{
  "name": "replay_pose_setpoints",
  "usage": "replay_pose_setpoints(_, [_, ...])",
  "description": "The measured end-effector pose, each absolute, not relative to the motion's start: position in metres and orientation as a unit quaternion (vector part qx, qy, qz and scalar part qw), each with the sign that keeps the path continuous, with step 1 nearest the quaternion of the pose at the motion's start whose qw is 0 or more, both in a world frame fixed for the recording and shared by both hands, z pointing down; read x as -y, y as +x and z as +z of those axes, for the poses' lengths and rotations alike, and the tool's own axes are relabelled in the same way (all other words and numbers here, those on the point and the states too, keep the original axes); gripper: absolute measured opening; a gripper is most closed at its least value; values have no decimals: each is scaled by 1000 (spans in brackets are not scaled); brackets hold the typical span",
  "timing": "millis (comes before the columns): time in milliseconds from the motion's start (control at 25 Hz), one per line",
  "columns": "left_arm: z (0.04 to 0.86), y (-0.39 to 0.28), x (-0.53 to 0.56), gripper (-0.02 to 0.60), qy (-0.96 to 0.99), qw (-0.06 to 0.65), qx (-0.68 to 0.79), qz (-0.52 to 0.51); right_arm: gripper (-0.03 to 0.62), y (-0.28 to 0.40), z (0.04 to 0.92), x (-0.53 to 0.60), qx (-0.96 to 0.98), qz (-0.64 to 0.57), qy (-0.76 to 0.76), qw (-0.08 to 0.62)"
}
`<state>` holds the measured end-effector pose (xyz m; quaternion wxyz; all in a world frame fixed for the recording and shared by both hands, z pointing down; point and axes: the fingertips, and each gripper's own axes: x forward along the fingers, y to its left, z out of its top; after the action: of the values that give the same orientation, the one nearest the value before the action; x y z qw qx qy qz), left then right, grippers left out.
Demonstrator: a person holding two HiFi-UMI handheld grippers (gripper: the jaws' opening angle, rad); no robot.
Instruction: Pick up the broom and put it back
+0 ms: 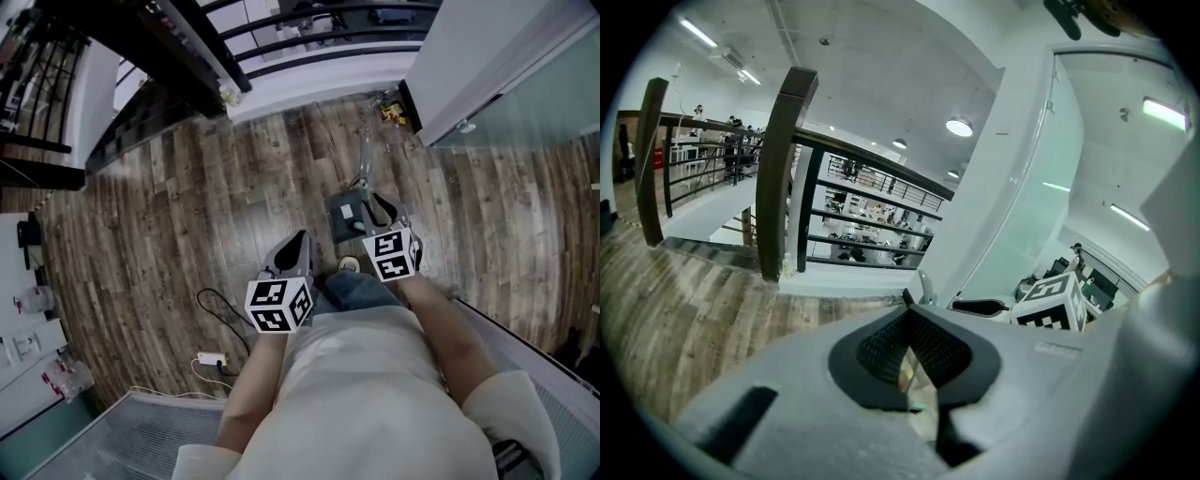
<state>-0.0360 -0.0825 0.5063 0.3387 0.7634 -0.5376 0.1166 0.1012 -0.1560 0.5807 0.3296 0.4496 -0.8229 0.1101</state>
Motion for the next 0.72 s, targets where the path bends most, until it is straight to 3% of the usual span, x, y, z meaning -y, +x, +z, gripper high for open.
replay_pose_setpoints(520, [485, -6, 82, 5, 797, 320, 499, 115, 8, 110, 505, 121, 839, 120, 468, 249])
replay_pose_setpoints(720, [479, 7, 77, 5, 808, 310, 487, 118, 6, 118, 482, 103, 844, 130, 469, 225])
